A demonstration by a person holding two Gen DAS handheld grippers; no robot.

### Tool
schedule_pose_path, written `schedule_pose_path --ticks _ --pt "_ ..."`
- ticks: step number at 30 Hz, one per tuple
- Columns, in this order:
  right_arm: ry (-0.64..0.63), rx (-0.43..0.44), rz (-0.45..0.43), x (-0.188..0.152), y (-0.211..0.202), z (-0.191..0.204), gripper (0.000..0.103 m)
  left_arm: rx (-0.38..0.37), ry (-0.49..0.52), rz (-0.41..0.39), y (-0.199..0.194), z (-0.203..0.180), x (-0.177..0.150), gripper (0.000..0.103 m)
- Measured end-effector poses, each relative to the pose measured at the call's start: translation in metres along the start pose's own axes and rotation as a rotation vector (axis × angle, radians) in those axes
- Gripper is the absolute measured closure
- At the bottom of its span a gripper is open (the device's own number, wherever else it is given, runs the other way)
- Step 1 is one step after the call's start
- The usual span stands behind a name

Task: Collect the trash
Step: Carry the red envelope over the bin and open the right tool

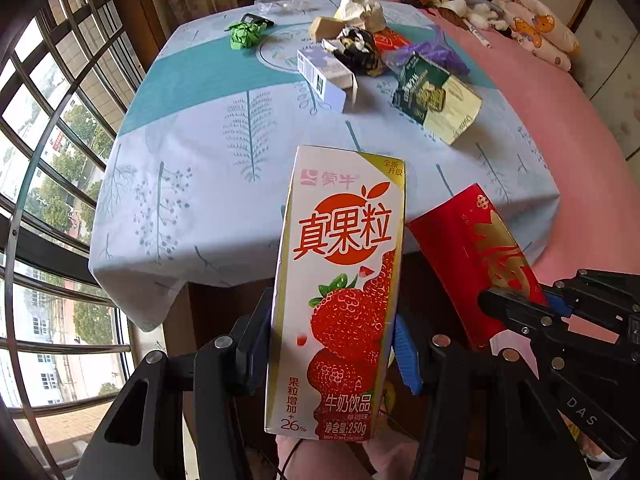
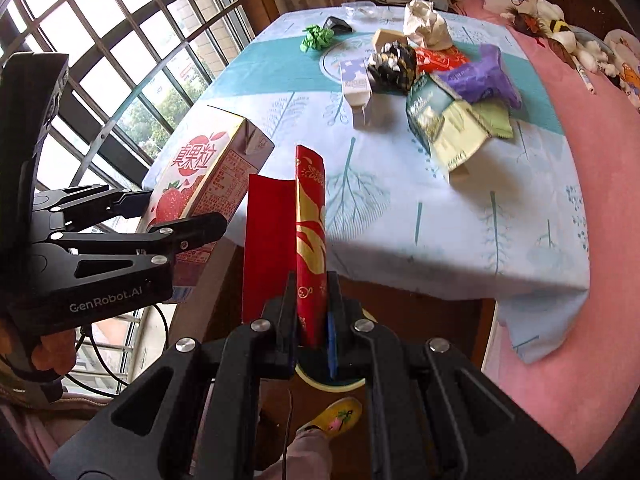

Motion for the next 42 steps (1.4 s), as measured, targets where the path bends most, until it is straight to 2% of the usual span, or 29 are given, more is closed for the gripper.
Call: schedule_pose_path --ticks 4,9,15,19,23,26,28,29,30,31,37,42 --pt "0.021 0.013 0.071 -0.047 0.021 0.001 0.095 0.015 0.020 0.072 0.028 -0.008 -0.038 0.051" --pt "0.072 0.004 0.177 -0.103 0.073 0.001 0.095 0.006 0.032 0.174 0.090 -0.007 -0.084 0.051" --pt "0.149 -0.037 0.301 -0.172 0.179 -0.002 0.095 -0.021 0.027 0.270 0.193 0.009 -0.145 0.050" --pt "0.180 -0.074 0.361 -0.216 0.258 -0.005 0.095 -0.025 0.025 0.289 0.259 0.023 -0.177 0.050" --pt "0.190 -0.112 0.395 -0.246 0.325 -0.008 0.094 -0.022 0.030 0.283 0.307 0.035 -0.200 0.050" --pt "0.193 -0.126 0.411 -0.264 0.359 -0.009 0.094 -0.049 0.024 0.302 0.332 0.039 -0.211 0.043" --pt "0.210 -0.124 0.424 -0.273 0.372 -0.010 0.083 -0.029 0.021 0.305 0.341 0.045 -0.214 0.024" --pt "0.222 -0.129 0.429 -0.276 0.379 -0.014 0.077 -0.030 0.012 0.306 0.343 0.050 -0.216 0.018" --pt "0.233 -0.137 0.431 -0.279 0.383 -0.017 0.060 -0.040 0.001 0.306 0.344 0.052 -0.216 0.010" --pt "0.245 -0.142 0.429 -0.281 0.385 -0.021 0.047 -0.045 -0.007 0.305 0.342 0.058 -0.214 0.010" --pt "0.274 -0.170 0.364 -0.275 0.371 -0.024 0.045 -0.051 -0.008 0.266 0.317 0.079 -0.197 0.010" --pt "0.247 -0.208 0.325 -0.255 0.335 -0.022 0.043 -0.049 -0.003 0.221 0.271 0.069 -0.179 0.010"
Point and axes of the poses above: each gripper's, at about its wrist camera, not at the fingertips, and y roughly the way its jaws point, z to its left, x to its top, the point moved 8 cm from there along y, roughly the way its jaws point, and after that the axes turned 14 degrees about -x, right-handed, at the moved point
